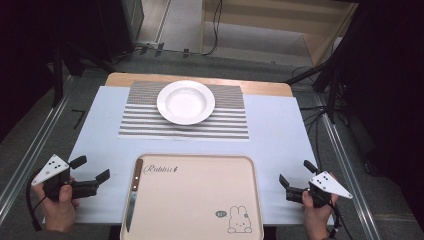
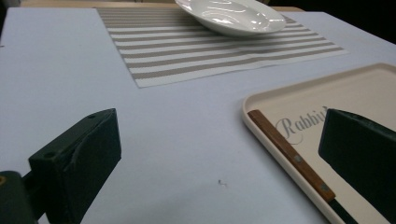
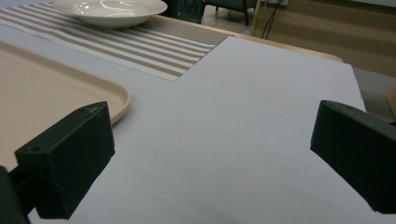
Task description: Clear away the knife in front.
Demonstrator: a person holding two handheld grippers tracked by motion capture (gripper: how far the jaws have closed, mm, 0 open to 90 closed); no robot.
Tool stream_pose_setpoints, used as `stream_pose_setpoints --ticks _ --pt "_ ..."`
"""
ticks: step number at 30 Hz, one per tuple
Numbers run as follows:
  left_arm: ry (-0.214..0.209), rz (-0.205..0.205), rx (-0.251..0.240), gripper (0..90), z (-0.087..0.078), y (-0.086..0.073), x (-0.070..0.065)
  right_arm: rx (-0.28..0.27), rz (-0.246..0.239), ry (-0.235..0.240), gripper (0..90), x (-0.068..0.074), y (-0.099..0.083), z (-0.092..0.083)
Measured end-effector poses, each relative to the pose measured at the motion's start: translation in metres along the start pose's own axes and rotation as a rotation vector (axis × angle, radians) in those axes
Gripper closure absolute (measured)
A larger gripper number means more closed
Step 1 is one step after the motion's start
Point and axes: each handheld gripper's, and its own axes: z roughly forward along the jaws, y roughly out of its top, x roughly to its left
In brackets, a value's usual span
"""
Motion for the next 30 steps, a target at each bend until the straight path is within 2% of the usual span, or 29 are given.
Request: stream_pose_setpoints --ticks 6,11,25,30 --pt "0.026 -0.013 -0.009 0.0 -0.006 -0.003 0.009 -0.001 0.0 0.001 0.0 0.0 0.0 0.0" --pt "0.029 -0.025 -0.018 0.0 -0.012 -0.005 0.016 -0.001 0.0 0.001 0.0 0.0 0.0 0.0" --pt "0.063 -0.057 -0.081 0.0 -0.027 -0.011 0.029 -0.004 0.0 -0.001 0.0 -0.001 0.0 0.0" --pt "0.043 -0.073 -0.098 0.0 -0.024 -0.018 0.03 -0.003 0.003 -0.003 0.0 -0.001 0.0 0.0"
